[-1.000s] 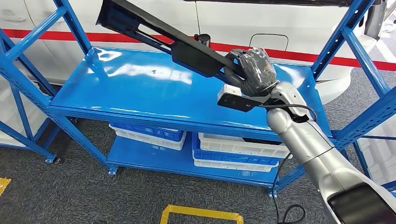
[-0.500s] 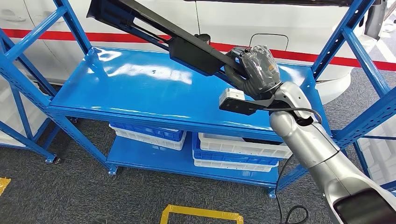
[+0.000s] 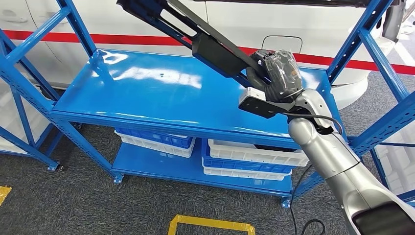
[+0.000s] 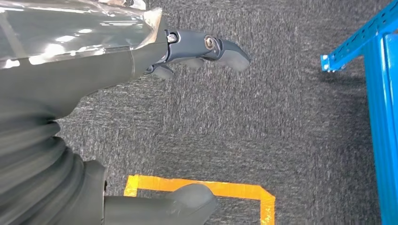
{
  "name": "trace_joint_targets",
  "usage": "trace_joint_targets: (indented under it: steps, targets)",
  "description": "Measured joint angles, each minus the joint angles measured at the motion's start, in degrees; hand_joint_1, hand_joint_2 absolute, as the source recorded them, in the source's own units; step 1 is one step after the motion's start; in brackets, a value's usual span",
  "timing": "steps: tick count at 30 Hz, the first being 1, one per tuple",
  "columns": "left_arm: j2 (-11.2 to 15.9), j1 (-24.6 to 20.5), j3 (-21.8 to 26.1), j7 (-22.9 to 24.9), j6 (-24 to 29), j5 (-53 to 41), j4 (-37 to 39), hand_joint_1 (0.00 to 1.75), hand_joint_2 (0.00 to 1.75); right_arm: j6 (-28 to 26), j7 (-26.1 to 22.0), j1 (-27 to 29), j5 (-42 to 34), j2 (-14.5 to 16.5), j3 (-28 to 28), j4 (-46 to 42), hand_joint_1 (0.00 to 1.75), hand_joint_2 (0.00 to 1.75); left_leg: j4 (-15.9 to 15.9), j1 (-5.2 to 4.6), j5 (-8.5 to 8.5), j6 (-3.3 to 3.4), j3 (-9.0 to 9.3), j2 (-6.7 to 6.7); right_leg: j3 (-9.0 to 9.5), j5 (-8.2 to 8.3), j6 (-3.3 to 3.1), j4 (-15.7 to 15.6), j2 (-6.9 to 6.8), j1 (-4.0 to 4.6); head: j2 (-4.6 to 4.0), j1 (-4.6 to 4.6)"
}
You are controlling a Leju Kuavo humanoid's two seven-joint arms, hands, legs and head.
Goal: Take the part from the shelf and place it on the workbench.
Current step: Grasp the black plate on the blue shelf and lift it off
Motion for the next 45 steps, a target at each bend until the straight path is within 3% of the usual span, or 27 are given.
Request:
trace_joint_targets:
  steps: [9, 15, 18, 20, 22, 24, 25, 26, 27, 29, 30, 32, 35, 37, 39, 41, 42, 43, 45]
  targets:
    - [0.1, -0.6, -1.1, 1.0, -1.1, -0.5, 0.0, 0.0, 1.75, -1.0, 0.0, 2.1, 0.3, -1.0, -1.2, 0.4, 1.75, 1.75, 0.0, -0.01, -0.03, 0.03, -0.02, 0.0, 0.0, 0.01, 0.01, 0.0, 0.0, -0.05, 0.0, -0.01]
    - [0.3, -0.7, -1.7, 1.3, -1.3, -0.7, 0.0, 0.0, 1.75, -1.0, 0.0, 2.8, 0.7, -1.0, -1.6, 0.6, 1.75, 1.75, 0.2, -0.1, -0.25, 0.35, -0.13, 0.01, 0.1, 0.02, 0.12, -0.1, 0.0, -0.81, 0.0, -0.01]
    - [0.4, -0.8, -1.9, 1.4, -1.3, -0.8, 0.0, 0.0, 1.75, -1.0, 0.0, 3.0, 0.8, -1.0, -1.8, 0.7, 1.75, 1.75, 0.2, -0.22, -0.28, 0.73, -0.16, 0.01, 0.17, 0.12, 0.59, -0.2, 0.01, -1.0, 0.0, -0.03]
    - [0.4, -0.9, -2.0, 1.4, -1.3, -0.8, 0.0, 0.0, 1.75, -1.0, 0.0, 3.1, 0.9, -1.1, -1.9, 0.7, 1.75, 1.75, -0.5, 0.07, 0.19, 1.31, 0.29, 0.17, -0.26, -0.36, 0.88, 0.5, -0.04, -0.9, 0.0, 0.01]
    - [0.4, -1.1, -2.1, 1.4, -1.4, -0.8, 0.0, 0.0, 1.75, -1.1, 0.0, 3.2, 1.0, -1.2, -2.1, 0.7, 1.75, 1.75, -1.2, 0.39, 0.66, 1.85, 0.74, 0.34, -2.52, -2.6, 0.64, 5.0, -0.13, -0.82, 0.0, 0.11]
    - [0.4, -1.2, -2.1, 1.4, -1.5, -0.9, 0.0, 0.0, 1.75, -1.3, 0.0, 3.6, 1.0, -1.3, -2.1, 0.8, 1.75, 1.75, -1.2, 0.37, 0.71, 1.98, 0.71, 0.33, -6.44, -5.67, 0.34, 13.0, -0.17, -0.91, 0.0, 0.16]
    - [0.4, -1.2, -2.1, 1.4, -1.5, -0.9, 0.0, 0.0, 1.75, -1.3, 0.0, 3.9, 1.0, -1.3, -2.1, 0.9, 1.75, 1.75, -1.2, 0.38, 0.7, 1.95, 0.68, 0.3, -7.94, -6.53, 0.46, 16.0, -0.17, -0.99, 0.0, 0.17]
    - [0.4, -1.2, -2.2, 1.5, -1.5, -0.9, 0.0, 0.0, 1.75, -1.3, 0.0, 4.2, 1.0, -1.4, -2.1, 1.0, 1.75, 1.75, -1.1, 0.41, 0.7, 1.88, 0.64, 0.27, -8.45, -6.52, 0.79, 16.9, -0.18, -1.12, 0.0, 0.17]
    - [0.4, -1.2, -2.2, 1.5, -1.5, -0.9, 0.0, 0.0, 1.75, -1.3, 0.1, 4.4, 1.0, -1.3, -2.1, 1.0, 1.75, 1.75, -1.0, 0.47, 0.67, 1.74, 0.6, 0.23, -7.74, -5.62, 1.27, 15.5, -0.2, -1.32, 0.0, 0.17]
    - [0.3, -1.2, -2.2, 1.5, -1.5, -0.9, 0.0, 0.0, 1.75, -1.4, 0.1, 4.5, 1.1, -1.3, -2.1, 1.1, 1.75, 1.75, -0.4, 0.64, 0.42, 1.12, 0.42, 0.18, -3.95, -2.73, 2.28, 7.9, -0.32, -1.82, 0.0, 0.2]
    - [0.4, -1.3, -2.2, 1.4, -1.6, -0.9, 0.0, 0.0, 1.75, -1.4, 0.2, 4.4, 1.2, -1.3, -2.1, 1.1, 1.75, 1.75, 0.1, 0.62, 0.21, 0.64, 0.19, 0.15, -2.22, -1.63, 2.39, 4.7, -0.29, -1.86, 0.0, 0.24]
    - [0.5, -1.3, -2.2, 1.4, -1.6, -0.9, 0.0, 0.0, 1.75, -1.5, 0.2, 4.5, 1.3, -1.2, -2.1, 1.1, 1.75, 1.75, 0.7, 0.45, 0.04, -0.28, -0.3, 0.08, -0.88, -0.76, 1.83, 2.0, -0.15, -1.7, 0.0, 0.19]
    - [0.6, -1.3, -2.3, 1.3, -1.5, -0.8, 0.0, 0.0, 1.75, -1.5, 0.3, 4.6, 1.9, -0.9, -2.1, 1.2, 1.75, 1.75, 1.1, 0.79, -0.06, -1.16, -0.75, 0.02, -1.26, -0.18, 0.54, 2.2, 0.04, -1.63, 0.0, 0.05]
    - [0.6, -1.3, -2.4, 1.2, -1.5, -0.8, 0.0, 0.0, 1.75, -1.5, 0.3, 4.6, 2.1, -0.7, -2.2, 1.2, 1.75, 1.75, 4.7, 1.0, -2.84, -1.61, -2.26, 0.13, -1.51, 0.23, -0.18, 2.1, 0.03, -1.68, 0.0, -0.03]
    - [0.6, -1.3, -2.5, 1.2, -1.5, -0.8, 0.0, 0.0, 1.75, -1.4, 0.3, 4.7, 2.2, -0.6, -2.2, 1.2, 1.75, 1.75, 12.5, 1.0, -7.39, -1.87, -5.5, 0.26, -1.99, 0.59, -0.76, 2.2, 0.0, -1.37, 0.0, -0.11]
    - [0.6, -1.3, -2.5, 1.2, -1.5, -0.8, 0.0, 0.0, 1.75, -1.2, 0.3, 4.8, 2.2, -0.4, -2.1, 1.3, 1.75, 1.75, 17.6, 0.97, -9.48, -1.73, -7.48, 0.26, -2.59, 0.98, -1.22, 2.2, -0.04, -0.93, 0.0, -0.11]
    - [0.6, -1.3, -2.6, 1.1, -1.5, -0.8, 0.0, 0.0, 1.75, -1.1, 0.3, 4.9, 2.3, -0.4, -2.1, 1.3, 1.75, 1.75, 17.0, 0.91, -8.94, -1.44, -6.81, 0.26, -2.85, 1.2, -1.37, 2.2, -0.05, -0.7, 0.0, -0.12]
    - [0.6, -1.3, -2.6, 1.1, -1.5, -0.8, 0.0, 0.0, 1.75, -0.9, 0.3, 4.9, 2.4, -0.3, -2.2, 1.3, 1.75, 1.75, 14.2, 0.79, -7.63, -0.97, -4.93, 0.26, -3.04, 1.41, -1.44, 2.2, -0.05, -0.47, 0.0, -0.12]
    - [0.7, -1.4, -2.6, 1.0, -1.5, -0.7, 0.0, 0.0, 1.75, -0.8, 0.3, 4.9, 2.5, -0.3, -2.3, 1.3, 1.75, 1.75, 6.3, 0.32, -5.05, 0.28, 0.16, 0.37, -3.24, 1.85, -1.32, 2.2, -0.06, -0.05, 0.0, -0.05]
